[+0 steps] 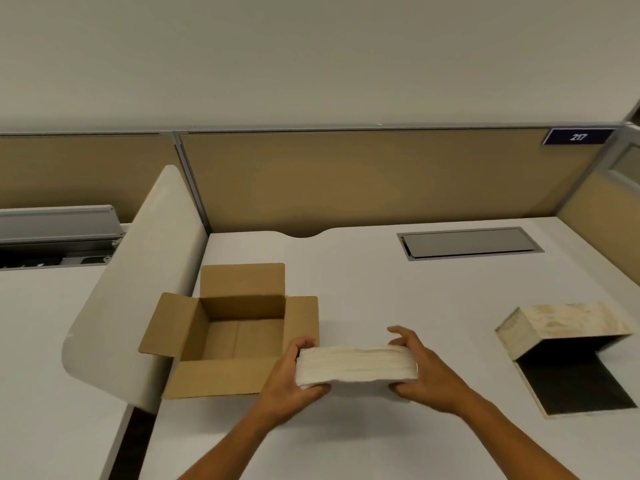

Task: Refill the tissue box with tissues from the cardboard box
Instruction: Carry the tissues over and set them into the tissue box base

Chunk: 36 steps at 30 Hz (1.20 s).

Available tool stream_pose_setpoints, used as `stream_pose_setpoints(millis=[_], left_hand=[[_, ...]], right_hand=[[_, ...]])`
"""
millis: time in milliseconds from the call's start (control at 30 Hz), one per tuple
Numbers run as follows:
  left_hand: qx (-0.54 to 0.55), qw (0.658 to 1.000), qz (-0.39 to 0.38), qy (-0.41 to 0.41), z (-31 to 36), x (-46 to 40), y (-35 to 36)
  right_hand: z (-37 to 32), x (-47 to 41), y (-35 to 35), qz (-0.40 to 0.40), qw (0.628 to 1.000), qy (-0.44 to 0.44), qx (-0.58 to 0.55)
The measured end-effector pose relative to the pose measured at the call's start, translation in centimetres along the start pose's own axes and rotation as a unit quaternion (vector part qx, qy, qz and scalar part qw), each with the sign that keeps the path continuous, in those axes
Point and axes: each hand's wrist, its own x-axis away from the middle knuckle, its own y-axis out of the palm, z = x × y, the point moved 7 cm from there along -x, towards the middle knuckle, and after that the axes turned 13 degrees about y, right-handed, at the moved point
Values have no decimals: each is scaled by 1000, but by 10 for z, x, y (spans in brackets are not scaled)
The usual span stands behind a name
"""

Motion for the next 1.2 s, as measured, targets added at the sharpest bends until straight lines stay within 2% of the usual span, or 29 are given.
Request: stream_pose_setpoints(millis=[167,367,567,767,833,933,1067,1200], left_hand=[[0,998,-22,-58,-41,28,76],[0,995,-34,-91,-67,43,111],[27,994,4,-105,-81,50,120],[-50,996,-44,-51,-84,56,119],[-82,996,-28,-24,-77,49,119],[-75,997,-2,-24,-74,43,121],[-72,997,-7,-37,-82,47,124],[-92,994,-45,-34,-84,43,121]], right_hand=[[79,29,25,-19,998,60,-18],[129,40,47,-19,994,91,-56],[152,36,54,2,990,101,-104],[169,44,56,-7,993,86,-86],[164,42,52,14,995,66,-77],[156,36,49,32,994,53,-86],[167,37,55,11,988,84,-129],[175,35,54,3,988,112,-103]])
